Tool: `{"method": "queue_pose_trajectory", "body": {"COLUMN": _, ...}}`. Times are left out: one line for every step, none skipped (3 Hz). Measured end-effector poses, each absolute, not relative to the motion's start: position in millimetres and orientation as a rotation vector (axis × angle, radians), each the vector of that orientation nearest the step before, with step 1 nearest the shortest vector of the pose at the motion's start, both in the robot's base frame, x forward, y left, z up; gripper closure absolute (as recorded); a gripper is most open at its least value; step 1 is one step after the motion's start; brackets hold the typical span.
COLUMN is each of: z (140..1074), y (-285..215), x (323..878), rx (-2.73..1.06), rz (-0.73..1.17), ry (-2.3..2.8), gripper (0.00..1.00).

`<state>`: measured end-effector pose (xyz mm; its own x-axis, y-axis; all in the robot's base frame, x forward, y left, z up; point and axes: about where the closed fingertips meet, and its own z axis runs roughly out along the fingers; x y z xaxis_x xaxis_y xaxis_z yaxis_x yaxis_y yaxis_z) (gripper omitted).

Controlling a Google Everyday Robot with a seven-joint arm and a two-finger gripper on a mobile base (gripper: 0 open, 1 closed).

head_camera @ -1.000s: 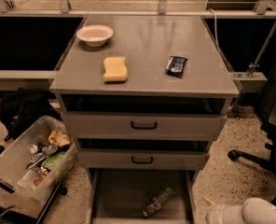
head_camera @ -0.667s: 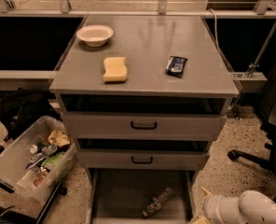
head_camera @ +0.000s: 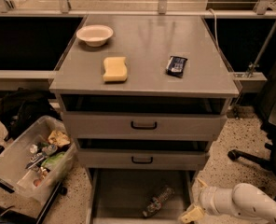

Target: Pick water bottle from bottom drawer and place on counter

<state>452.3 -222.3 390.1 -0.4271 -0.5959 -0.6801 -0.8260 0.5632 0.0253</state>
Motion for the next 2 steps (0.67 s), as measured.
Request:
{"method": "queue_pose_trajectory", "body": {"z": 353, "y": -205, "x": 455, "rx": -1.149, "rz": 0.529, "ry": 2.175, "gripper": 0.0}}
{"method": "queue_pose_trajectory", "body": {"z": 301, "y": -178, "x": 459, "rx": -1.148, "rz": 0.636, "ry": 2.179, "gripper": 0.0}}
